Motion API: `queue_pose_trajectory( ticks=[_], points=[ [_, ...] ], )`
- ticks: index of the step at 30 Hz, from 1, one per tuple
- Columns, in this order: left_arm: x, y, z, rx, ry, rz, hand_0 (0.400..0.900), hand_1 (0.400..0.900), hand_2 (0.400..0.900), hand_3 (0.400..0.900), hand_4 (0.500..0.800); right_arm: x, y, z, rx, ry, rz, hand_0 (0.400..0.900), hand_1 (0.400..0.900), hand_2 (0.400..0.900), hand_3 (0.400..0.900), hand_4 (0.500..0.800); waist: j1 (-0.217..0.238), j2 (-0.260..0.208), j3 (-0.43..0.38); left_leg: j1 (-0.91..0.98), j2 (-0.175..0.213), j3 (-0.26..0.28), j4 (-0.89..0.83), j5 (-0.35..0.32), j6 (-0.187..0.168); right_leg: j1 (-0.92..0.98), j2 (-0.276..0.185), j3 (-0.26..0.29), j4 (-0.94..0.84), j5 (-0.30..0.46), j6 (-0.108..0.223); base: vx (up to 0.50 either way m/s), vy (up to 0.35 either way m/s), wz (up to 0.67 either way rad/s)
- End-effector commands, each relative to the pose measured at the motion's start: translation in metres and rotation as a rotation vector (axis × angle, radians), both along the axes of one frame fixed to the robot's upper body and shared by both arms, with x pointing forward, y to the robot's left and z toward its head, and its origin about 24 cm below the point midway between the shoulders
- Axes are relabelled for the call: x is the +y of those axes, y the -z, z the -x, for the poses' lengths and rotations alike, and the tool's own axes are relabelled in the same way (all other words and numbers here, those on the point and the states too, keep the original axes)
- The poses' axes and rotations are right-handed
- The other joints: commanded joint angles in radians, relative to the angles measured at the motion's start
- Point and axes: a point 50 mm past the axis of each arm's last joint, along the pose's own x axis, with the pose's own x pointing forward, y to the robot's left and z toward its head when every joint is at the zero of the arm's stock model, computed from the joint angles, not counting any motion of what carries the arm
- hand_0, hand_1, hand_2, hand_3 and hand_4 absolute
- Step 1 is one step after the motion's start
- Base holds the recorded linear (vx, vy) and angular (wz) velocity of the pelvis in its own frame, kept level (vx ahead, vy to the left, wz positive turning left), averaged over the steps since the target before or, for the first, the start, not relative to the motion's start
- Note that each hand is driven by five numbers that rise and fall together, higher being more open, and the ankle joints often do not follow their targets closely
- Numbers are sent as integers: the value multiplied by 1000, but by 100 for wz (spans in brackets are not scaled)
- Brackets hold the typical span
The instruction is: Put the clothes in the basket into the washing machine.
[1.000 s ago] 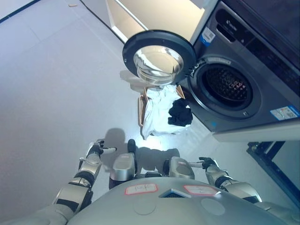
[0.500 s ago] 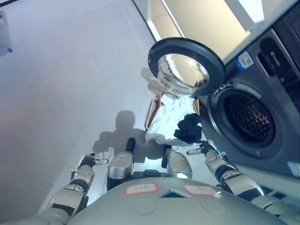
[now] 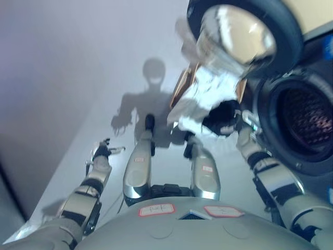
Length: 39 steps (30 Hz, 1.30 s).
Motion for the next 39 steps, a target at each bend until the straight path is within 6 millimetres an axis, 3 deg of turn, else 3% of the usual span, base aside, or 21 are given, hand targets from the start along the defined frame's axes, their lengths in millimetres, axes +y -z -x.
queue_pose_trajectory(
  ticks=[1,4,10,16,21,33,37,38,39],
  points=[
    [16,-1,11,-29,-123,-33,900,900,900,900,800,-22,-18,-5,-58,-3,170,900,900,900,900,800,14,2,0,-68,-36,18,59,-44,-12,-93,-51,47,132,-30,64,-73,-43,3],
    [14,-14,-12,-130,-164,-14,900,900,900,900,800,-32,-48,-26,-143,18,237,900,900,900,900,800,12,24,21,-202,-37,24,178,-75,-20,-220,-62,58,240,-58,58,-128,-24,7],
    [11,-40,-42,-333,-243,13,900,900,900,900,800,-57,-95,-45,-244,78,387,900,900,900,900,800,18,68,25,-425,-8,35,372,-125,-40,-442,-83,81,452,-120,49,-104,-11,2],
    [7,-43,-44,-360,-249,16,900,900,900,900,800,-79,-127,-51,-227,123,524,900,900,900,900,800,35,113,21,-538,-4,49,509,-172,-33,-581,-82,117,594,-173,30,-30,3,-5],
    [1,-35,-35,-314,-228,29,900,900,900,900,800,-88,-123,-45,-69,129,566,900,900,900,900,800,50,140,13,-550,-12,57,548,-194,-25,-606,-76,134,638,-197,18,26,-3,-7],
    [2,-48,-53,-365,-234,66,900,900,900,900,800,-97,-122,-41,18,130,507,900,900,900,900,800,56,174,-2,-608,-33,62,616,-220,-16,-677,-80,166,715,-233,7,0,-14,3],
    [2,-48,-53,-365,-244,83,900,900,900,900,800,-111,-120,-29,68,168,510,900,900,900,900,800,65,183,1,-634,-33,61,644,-226,-13,-708,-86,168,749,-242,4,-9,-19,3],
    [1,-48,-53,-364,-243,86,900,900,900,900,800,-111,-119,-28,70,163,515,400,400,400,400,500,65,181,1,-634,-32,62,645,-226,-13,-707,-85,167,749,-242,3,31,-18,-7],
    [2,-46,-52,-357,-243,86,900,900,900,900,800,-110,-118,-28,72,161,519,400,400,400,400,500,66,179,1,-631,-31,64,641,-225,-12,-704,-84,166,747,-242,3,36,-27,-7]
  ],
)
